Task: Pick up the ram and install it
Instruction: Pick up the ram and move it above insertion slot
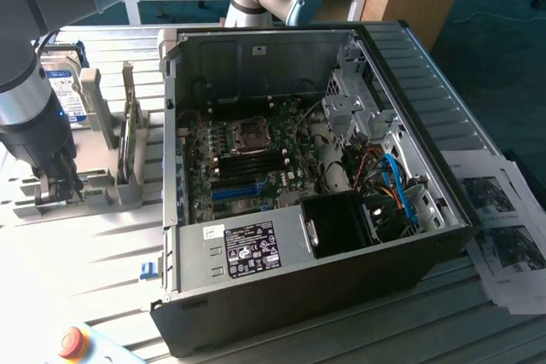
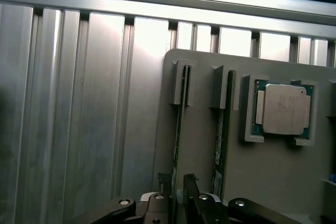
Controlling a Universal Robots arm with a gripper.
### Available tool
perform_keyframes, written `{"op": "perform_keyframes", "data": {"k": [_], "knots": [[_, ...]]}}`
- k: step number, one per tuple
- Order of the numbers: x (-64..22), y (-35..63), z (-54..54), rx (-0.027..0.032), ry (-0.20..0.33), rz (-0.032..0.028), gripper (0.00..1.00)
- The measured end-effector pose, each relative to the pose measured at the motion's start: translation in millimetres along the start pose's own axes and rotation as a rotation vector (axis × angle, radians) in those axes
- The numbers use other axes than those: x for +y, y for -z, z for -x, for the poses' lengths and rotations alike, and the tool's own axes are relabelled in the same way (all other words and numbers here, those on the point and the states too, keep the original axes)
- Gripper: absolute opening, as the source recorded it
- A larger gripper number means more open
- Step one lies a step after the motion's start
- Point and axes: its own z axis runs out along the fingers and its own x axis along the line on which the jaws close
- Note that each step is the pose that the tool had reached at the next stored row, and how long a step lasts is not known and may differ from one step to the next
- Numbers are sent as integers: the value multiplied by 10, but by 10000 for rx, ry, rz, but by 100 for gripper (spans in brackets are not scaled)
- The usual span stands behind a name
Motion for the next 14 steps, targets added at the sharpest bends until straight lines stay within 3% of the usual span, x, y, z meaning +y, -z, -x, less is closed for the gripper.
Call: {"op": "perform_keyframes", "data": {"k": [14], "knots": [[0,18,1,1,0,-3,24]]}}
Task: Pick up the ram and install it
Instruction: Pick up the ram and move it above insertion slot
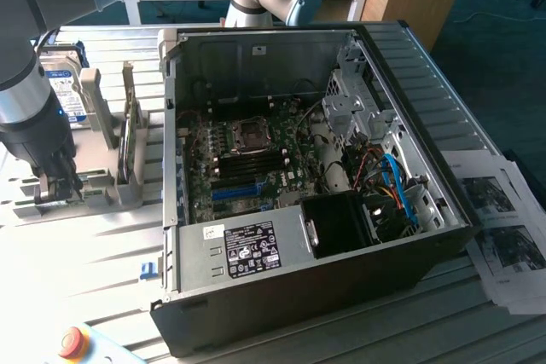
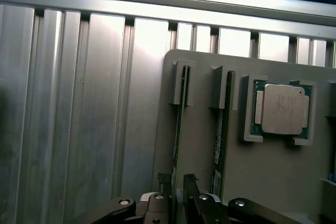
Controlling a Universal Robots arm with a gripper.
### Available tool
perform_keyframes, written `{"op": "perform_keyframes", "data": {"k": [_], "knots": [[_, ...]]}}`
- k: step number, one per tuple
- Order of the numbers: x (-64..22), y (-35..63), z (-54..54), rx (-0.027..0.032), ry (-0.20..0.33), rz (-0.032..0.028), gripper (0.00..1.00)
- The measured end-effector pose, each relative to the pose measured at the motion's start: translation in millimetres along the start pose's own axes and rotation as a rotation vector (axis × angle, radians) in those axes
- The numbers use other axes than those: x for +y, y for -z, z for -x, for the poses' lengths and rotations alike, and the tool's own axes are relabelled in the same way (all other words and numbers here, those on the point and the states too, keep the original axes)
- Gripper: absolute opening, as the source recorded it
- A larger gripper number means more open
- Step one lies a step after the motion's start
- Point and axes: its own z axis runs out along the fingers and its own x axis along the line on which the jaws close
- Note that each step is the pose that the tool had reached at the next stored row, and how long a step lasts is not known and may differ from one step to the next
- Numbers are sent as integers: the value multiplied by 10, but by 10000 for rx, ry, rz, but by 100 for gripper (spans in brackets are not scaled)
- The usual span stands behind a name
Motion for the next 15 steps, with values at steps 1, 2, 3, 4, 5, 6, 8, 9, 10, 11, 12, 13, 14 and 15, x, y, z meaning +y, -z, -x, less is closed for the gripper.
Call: {"op": "perform_keyframes", "data": {"k": [1,2,3,4,5,6,8,9,10,11,12,13,14,15], "knots": [[0,0,0,0,1,0,24],[0,0,0,0,0,0,24],[0,0,0,0,0,0,24],[0,0,0,0,0,0,24],[0,0,0,0,0,0,24],[0,0,0,0,0,0,24],[0,0,0,0,0,0,24],[0,0,0,0,0,0,24],[0,0,0,0,0,0,24],[0,0,0,0,0,0,24],[0,0,0,0,0,0,24],[0,0,0,1,0,0,23],[0,0,0,1,0,0,16],[0,0,0,0,0,0,16]]}}
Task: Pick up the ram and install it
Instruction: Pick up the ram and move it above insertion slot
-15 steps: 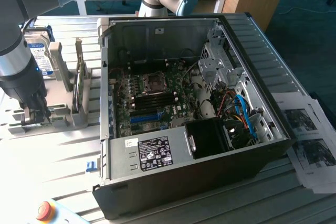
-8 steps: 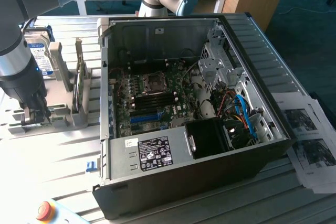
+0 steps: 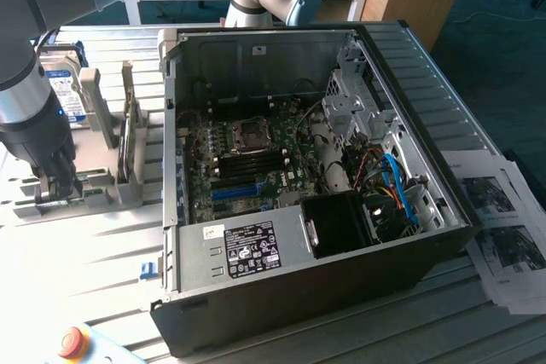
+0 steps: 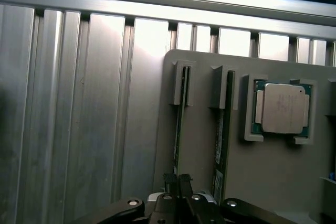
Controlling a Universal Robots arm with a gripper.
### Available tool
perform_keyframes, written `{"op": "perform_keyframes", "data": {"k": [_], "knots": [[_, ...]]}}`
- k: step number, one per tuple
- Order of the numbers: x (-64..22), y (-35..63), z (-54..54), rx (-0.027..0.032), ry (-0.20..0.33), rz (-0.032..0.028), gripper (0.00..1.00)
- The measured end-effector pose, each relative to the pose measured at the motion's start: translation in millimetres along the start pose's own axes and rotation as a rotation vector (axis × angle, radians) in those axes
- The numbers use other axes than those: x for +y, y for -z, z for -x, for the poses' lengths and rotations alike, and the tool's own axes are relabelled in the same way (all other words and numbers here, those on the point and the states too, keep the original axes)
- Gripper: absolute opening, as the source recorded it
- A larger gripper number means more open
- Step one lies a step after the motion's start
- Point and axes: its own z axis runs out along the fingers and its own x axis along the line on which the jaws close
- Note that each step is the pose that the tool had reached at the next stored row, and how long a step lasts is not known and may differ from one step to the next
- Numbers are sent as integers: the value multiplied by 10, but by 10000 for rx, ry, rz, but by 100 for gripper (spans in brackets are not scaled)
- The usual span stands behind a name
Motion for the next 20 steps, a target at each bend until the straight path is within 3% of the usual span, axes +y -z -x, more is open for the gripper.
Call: {"op": "perform_keyframes", "data": {"k": [1,9,20], "knots": [[0,0,0,0,1,0,12],[0,0,0,0,0,0,12],[1,89,7,0,0,0,12]]}}
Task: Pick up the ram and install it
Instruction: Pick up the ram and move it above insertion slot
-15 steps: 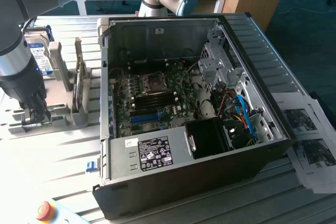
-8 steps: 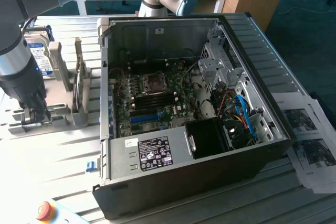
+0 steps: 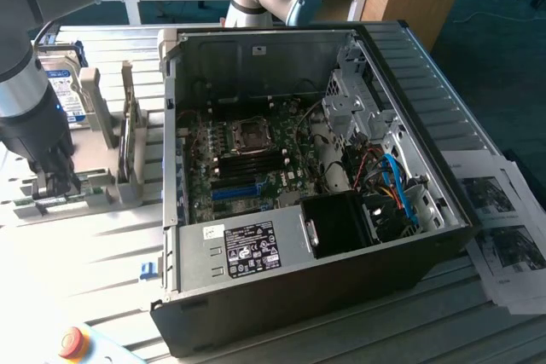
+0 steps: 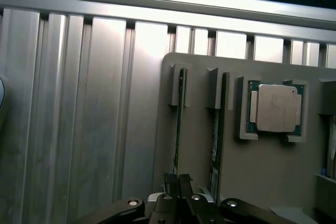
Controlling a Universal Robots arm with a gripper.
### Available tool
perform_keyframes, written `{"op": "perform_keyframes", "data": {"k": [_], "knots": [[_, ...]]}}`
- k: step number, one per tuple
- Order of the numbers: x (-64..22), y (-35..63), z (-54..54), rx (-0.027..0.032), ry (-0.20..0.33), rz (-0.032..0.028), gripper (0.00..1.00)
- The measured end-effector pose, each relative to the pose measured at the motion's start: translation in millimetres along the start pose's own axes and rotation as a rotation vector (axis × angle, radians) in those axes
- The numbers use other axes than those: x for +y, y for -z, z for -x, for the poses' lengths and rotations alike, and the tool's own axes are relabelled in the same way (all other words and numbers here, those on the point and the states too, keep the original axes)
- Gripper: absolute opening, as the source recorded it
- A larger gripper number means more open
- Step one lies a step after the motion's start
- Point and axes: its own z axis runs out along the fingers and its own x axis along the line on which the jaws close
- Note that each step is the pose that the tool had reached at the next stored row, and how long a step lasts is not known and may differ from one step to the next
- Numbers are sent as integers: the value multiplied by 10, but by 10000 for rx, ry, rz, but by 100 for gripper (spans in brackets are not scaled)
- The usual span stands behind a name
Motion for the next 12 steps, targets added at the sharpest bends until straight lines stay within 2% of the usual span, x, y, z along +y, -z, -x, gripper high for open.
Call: {"op": "perform_keyframes", "data": {"k": [12], "knots": [[2,106,9,-1,0,0,12]]}}
